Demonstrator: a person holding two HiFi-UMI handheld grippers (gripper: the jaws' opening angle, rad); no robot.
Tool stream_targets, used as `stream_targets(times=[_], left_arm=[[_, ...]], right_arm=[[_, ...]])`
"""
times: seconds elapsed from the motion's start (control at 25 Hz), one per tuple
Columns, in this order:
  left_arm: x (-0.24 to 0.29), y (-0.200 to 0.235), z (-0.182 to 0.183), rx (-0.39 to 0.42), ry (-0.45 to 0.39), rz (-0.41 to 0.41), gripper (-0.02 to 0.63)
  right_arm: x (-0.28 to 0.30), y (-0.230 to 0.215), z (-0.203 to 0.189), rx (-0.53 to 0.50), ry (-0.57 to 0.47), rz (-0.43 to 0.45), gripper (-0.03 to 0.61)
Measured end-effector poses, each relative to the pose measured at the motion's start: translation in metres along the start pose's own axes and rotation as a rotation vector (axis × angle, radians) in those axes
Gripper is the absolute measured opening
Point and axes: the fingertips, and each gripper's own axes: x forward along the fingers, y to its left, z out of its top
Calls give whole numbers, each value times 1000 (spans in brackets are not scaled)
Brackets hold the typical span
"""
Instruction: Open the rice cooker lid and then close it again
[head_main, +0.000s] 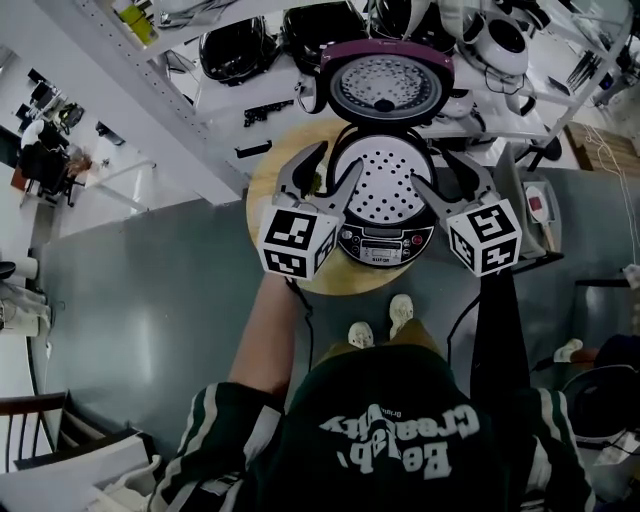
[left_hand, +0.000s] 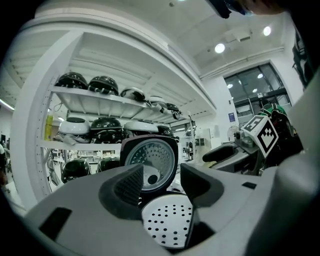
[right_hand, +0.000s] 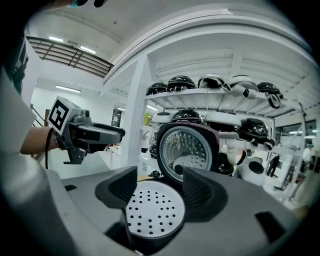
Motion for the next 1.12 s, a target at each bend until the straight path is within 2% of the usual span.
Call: stream_targets(times=[0.28,0.44,0.52,0.8,1.12], left_arm=[[38,27,14,34,31,29,241],[60,43,24,70,28,71,282],[73,49,29,62,23,69,291],[112,83,49,66,4,103,322],[160,103,51,95,45,65,350]], right_arm=[[17,-53,30,-69,-29,-18,320],[31,-80,47,-98,-55,-10,341],[41,-93,52,-119,-57,1,378],[71,-132,67,-146,-71,23,387],[105,-143,66,-169,-40,101,391]])
